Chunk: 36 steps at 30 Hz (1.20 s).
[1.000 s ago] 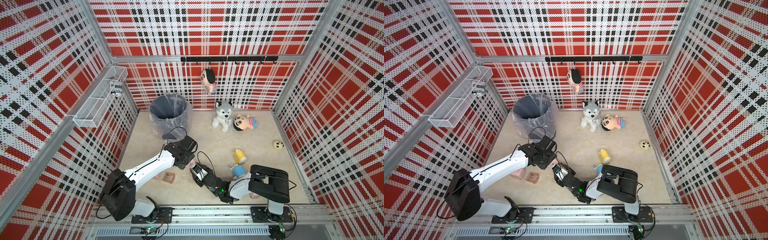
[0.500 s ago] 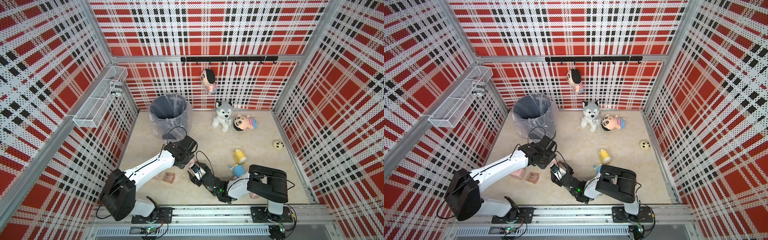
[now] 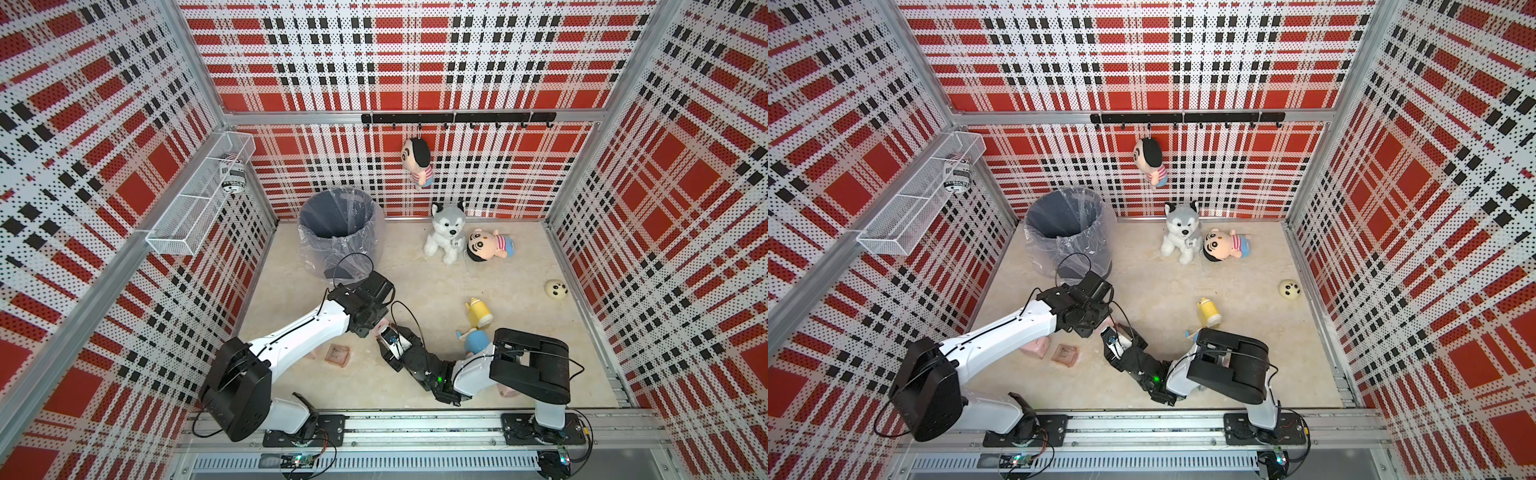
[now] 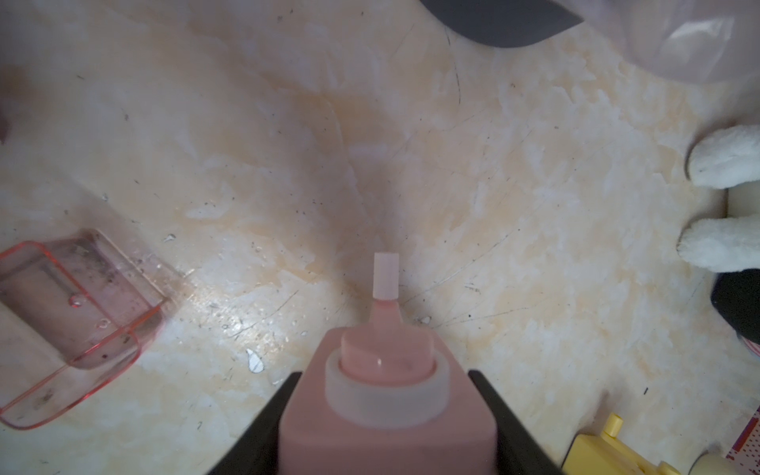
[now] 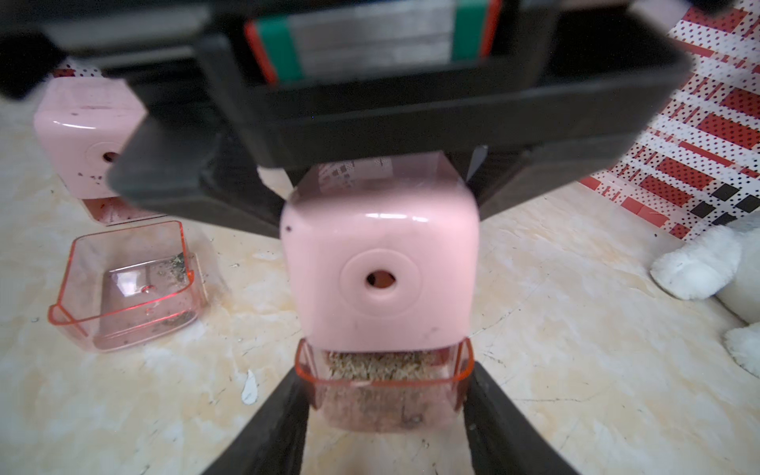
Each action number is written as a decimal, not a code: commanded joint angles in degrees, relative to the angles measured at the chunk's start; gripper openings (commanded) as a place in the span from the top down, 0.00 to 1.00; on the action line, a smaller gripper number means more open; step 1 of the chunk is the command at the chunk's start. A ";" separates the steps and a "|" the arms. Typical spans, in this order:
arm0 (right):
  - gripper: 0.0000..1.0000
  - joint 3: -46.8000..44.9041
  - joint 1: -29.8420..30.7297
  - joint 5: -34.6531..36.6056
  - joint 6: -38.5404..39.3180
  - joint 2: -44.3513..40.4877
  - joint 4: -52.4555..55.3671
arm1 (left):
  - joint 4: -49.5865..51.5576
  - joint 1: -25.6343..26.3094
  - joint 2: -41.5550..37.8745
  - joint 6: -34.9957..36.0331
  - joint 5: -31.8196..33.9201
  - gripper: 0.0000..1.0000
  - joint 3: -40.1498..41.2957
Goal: Take out the pencil sharpener tray and clean the shavings
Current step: Open the container of the pencil sharpener.
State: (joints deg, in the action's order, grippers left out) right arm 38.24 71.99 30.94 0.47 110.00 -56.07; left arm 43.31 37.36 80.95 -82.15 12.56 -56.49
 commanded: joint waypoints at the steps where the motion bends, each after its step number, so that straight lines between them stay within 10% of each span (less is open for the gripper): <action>1: 0.40 1.22 -0.10 -0.35 -0.10 1.26 -0.41 | -0.91 0.16 -1.27 -0.47 0.43 0.42 -0.47; 36: 0.57 -7.05 2.66 -0.73 -2.99 -5.29 -3.52 | 1.25 -7.06 1.13 -0.56 9.63 0.41 3.73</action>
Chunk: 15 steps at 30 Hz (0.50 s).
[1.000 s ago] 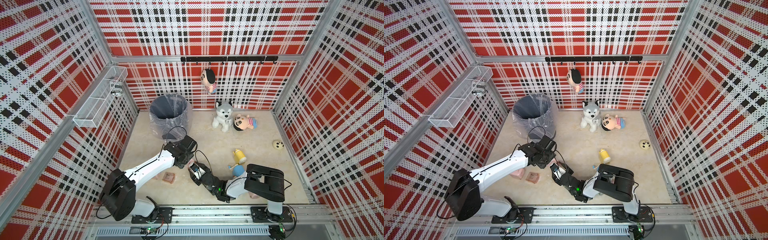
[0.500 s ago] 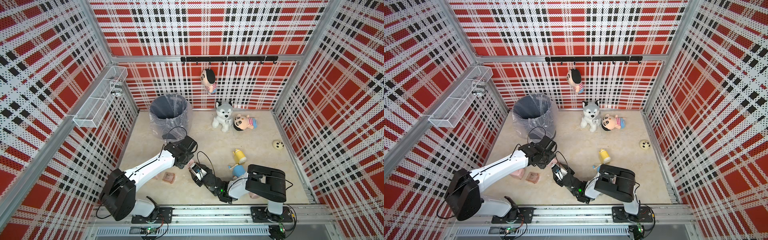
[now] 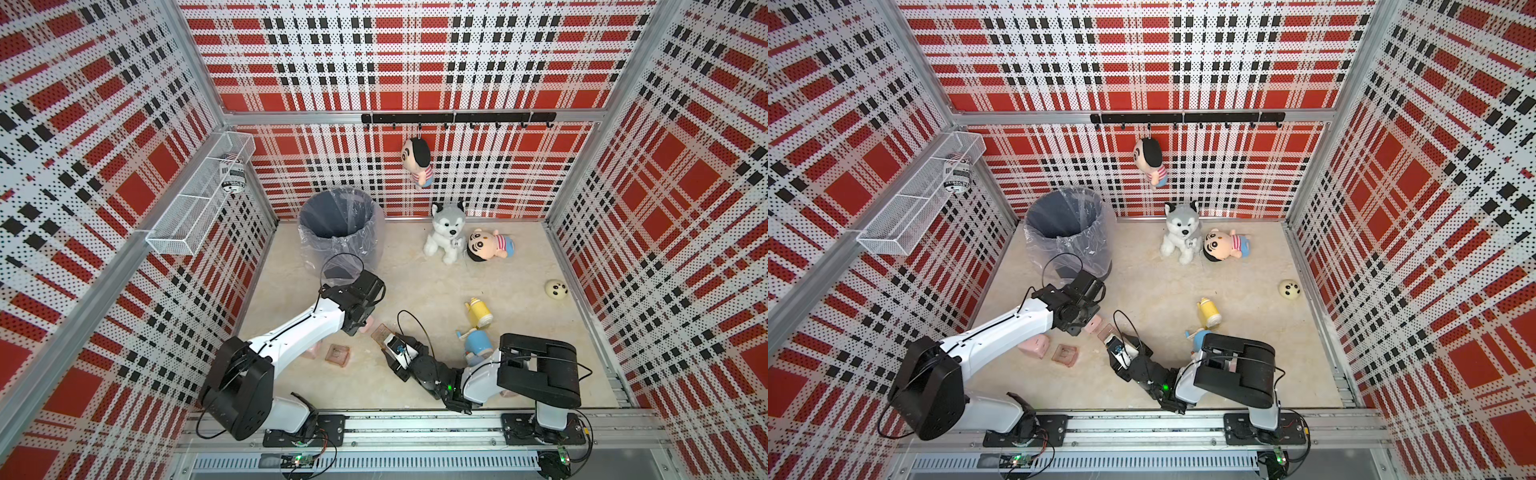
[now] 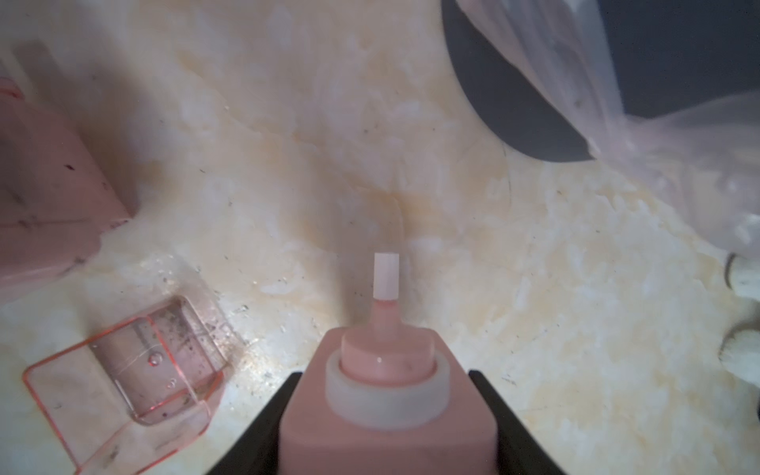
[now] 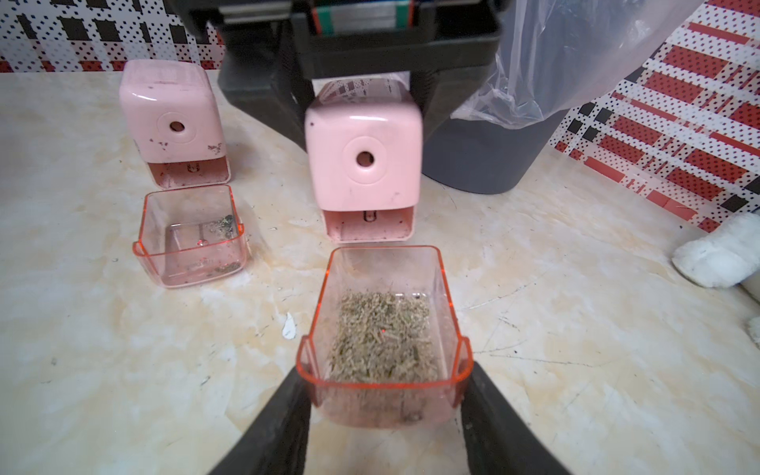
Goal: Take out the pencil sharpener tray and clean the shavings
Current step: Open the container of the pencil sharpener.
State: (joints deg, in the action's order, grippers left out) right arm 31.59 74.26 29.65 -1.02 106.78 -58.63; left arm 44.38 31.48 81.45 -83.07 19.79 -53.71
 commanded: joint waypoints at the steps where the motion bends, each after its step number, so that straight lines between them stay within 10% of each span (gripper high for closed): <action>1: 0.57 -0.52 0.36 0.80 -1.77 -2.32 -0.72 | 0.18 -1.48 0.88 0.44 2.68 0.41 1.28; 15: 0.57 0.13 0.38 2.21 -3.86 -3.86 2.02 | -0.08 -2.56 3.02 0.36 3.77 0.30 2.68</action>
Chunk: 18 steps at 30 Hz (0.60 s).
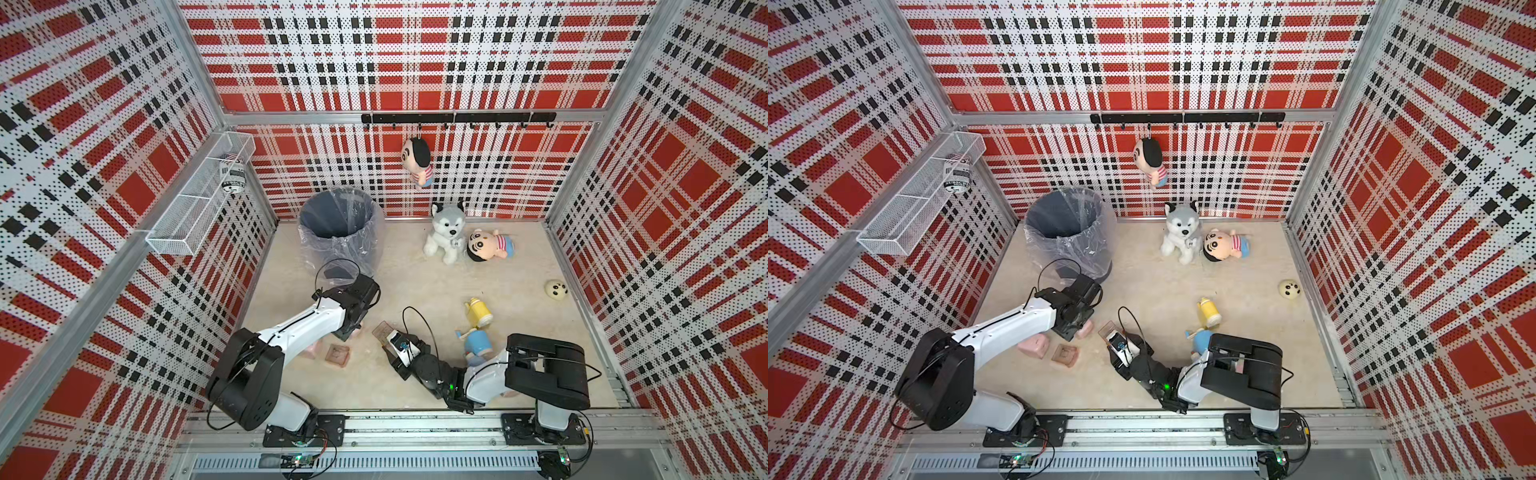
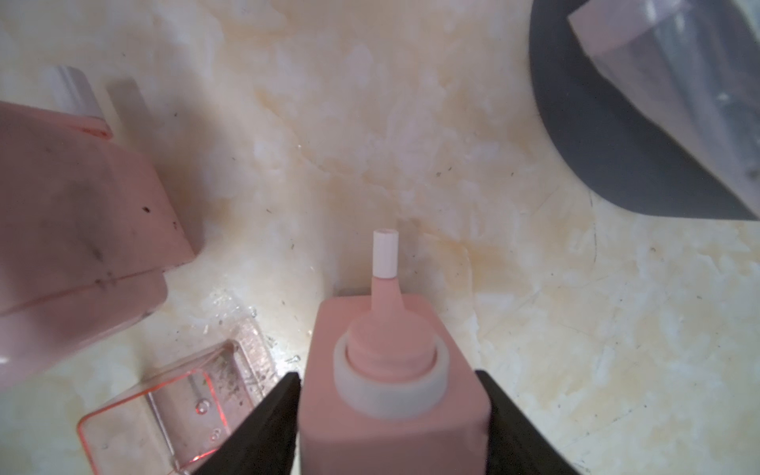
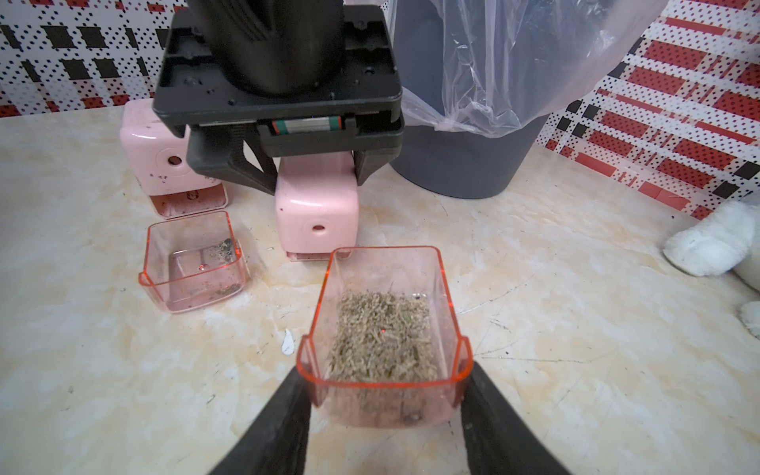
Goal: Take out the pencil sharpener tray and clean the shavings
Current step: Open the container of the pencil sharpener, then place the pencil sharpener at the center of the board.
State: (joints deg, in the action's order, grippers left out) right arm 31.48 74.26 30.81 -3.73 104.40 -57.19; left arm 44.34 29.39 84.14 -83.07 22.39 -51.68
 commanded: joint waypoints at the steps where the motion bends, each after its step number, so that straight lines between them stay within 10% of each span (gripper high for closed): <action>1: 0.57 0.40 0.36 1.07 -1.11 -1.56 0.71 | -0.04 -0.43 0.26 0.36 1.09 0.29 0.66; 18: 0.58 2.80 -0.60 0.57 -3.92 -7.05 8.29 | 3.13 0.94 -9.39 1.59 4.53 0.19 -3.83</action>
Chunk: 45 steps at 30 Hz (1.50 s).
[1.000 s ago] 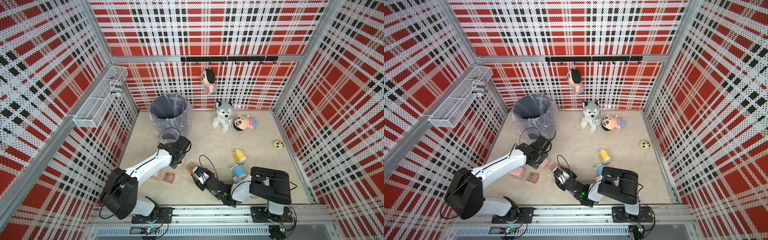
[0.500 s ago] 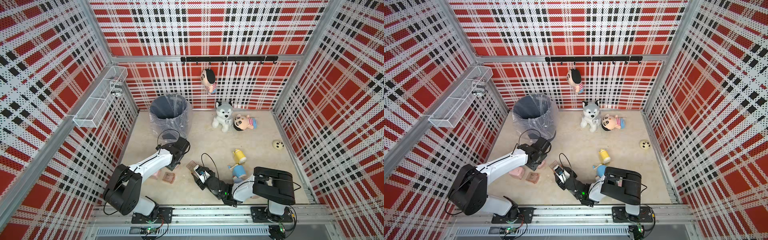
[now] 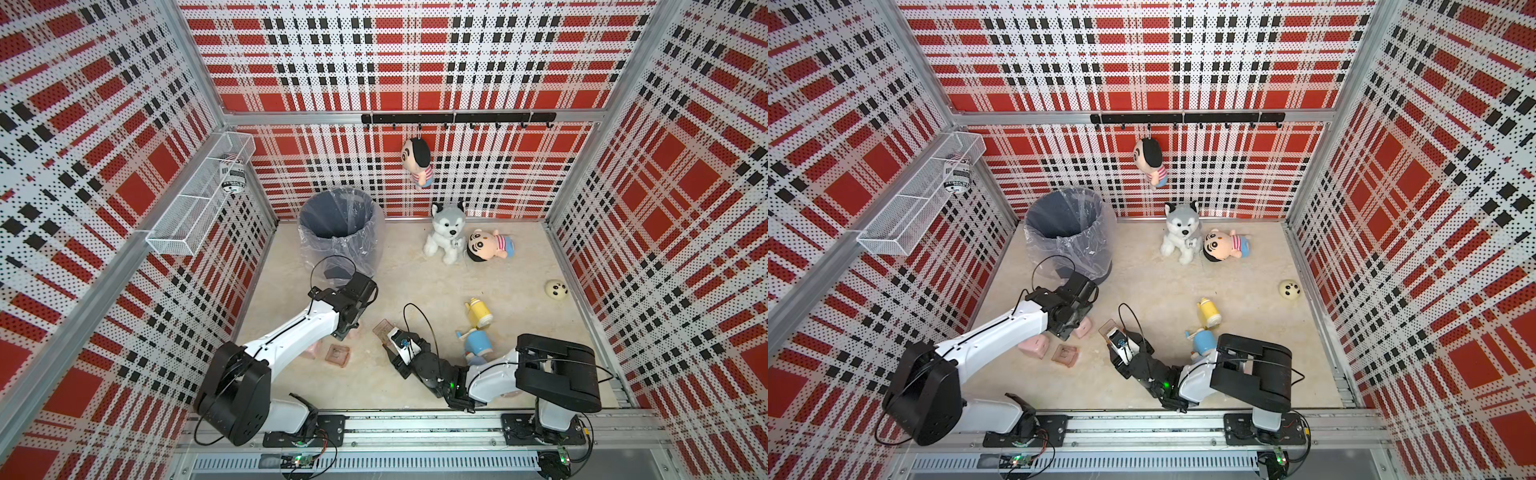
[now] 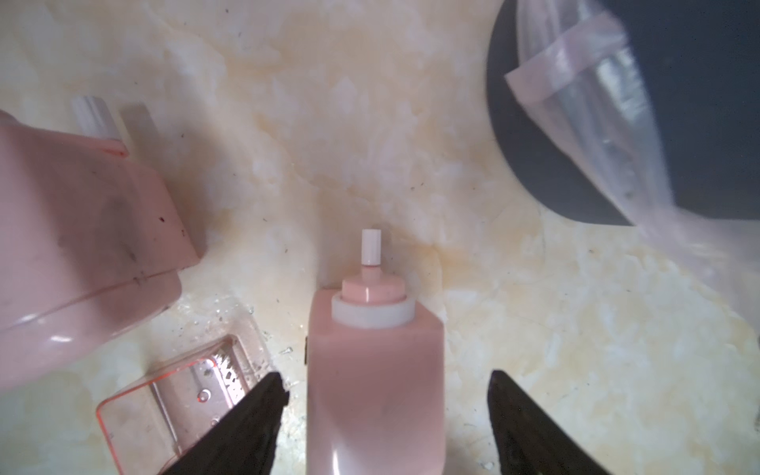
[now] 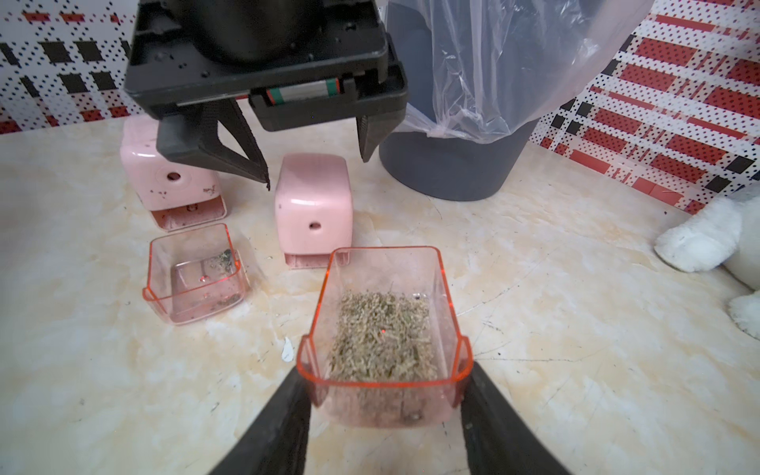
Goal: Take out the pencil sharpener tray and clean the shavings
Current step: Place the pencil sharpener at the center of the board, then adjust the trash bin at the center of the board.
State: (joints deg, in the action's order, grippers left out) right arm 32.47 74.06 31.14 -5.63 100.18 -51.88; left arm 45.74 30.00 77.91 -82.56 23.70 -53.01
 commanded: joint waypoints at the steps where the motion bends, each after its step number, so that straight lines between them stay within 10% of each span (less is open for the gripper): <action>1: 0.58 2.40 -0.69 0.35 -2.54 -3.49 4.26 | 2.02 0.33 -4.17 1.31 4.09 0.18 -2.98; 10: 0.61 11.88 -1.77 2.10 -6.62 -8.71 20.58 | -1.17 -3.66 -13.90 11.85 9.73 0.13 -5.83; 24: 0.66 24.61 -5.08 -2.15 -7.02 -12.20 32.33 | -15.58 -27.53 -19.42 34.75 -12.06 0.05 -8.89; 34: 0.67 31.00 -7.53 -4.03 -6.41 -11.94 37.45 | -27.95 -41.97 -9.95 40.03 -30.37 0.02 -17.85; 45: 0.67 30.59 -8.50 -3.86 -7.20 -14.56 39.41 | -44.96 -43.52 7.91 38.48 -44.10 0.02 -24.33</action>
State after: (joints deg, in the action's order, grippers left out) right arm 62.94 65.87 27.09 -12.14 88.77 -12.99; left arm 7.66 -13.56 83.96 -44.34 -15.57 -75.07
